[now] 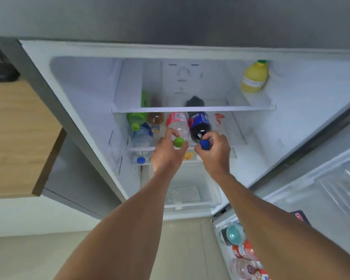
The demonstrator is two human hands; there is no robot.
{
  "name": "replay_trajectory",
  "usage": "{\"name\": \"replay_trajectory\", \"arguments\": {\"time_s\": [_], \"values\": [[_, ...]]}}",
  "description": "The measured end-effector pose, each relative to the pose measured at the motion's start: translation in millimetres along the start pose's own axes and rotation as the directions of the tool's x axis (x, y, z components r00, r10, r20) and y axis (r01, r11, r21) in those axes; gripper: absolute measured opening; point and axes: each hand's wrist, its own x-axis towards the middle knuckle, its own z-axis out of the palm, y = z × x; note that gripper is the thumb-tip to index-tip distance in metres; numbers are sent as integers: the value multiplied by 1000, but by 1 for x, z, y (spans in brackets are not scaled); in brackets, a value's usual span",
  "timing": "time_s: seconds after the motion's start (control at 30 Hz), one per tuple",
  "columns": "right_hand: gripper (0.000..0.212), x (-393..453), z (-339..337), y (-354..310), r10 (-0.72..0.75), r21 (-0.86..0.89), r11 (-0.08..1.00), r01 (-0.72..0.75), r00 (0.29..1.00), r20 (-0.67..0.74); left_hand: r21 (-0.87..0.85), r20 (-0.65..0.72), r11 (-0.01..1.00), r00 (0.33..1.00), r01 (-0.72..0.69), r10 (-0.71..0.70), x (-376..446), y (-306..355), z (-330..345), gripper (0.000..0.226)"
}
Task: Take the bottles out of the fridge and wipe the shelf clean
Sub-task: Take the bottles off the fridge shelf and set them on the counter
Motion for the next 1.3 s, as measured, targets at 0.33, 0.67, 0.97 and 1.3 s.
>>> {"name": "replay_trajectory", "arguments": {"time_s": [0.33,0.67,0.97,1.3], "values": [[27,-48,-77,-133,44,-31,998,-47,994,-99,-96,-197,976,965,-196,174,-73,40,-129,32],[26,-141,-151,-302,136,-285,958,-37,932,337,-19,67,956,953,-294,294,-148,3,-325,40],[17,-184,-114,-482,-69,-90,985,149,811,581,122,37,930,938,-348,346,-162,-37,-549,38],[23,-155,20,-555,-217,-59,960,273,862,458,187,-146,934,931,-305,333,-85,-92,-624,34]]}}
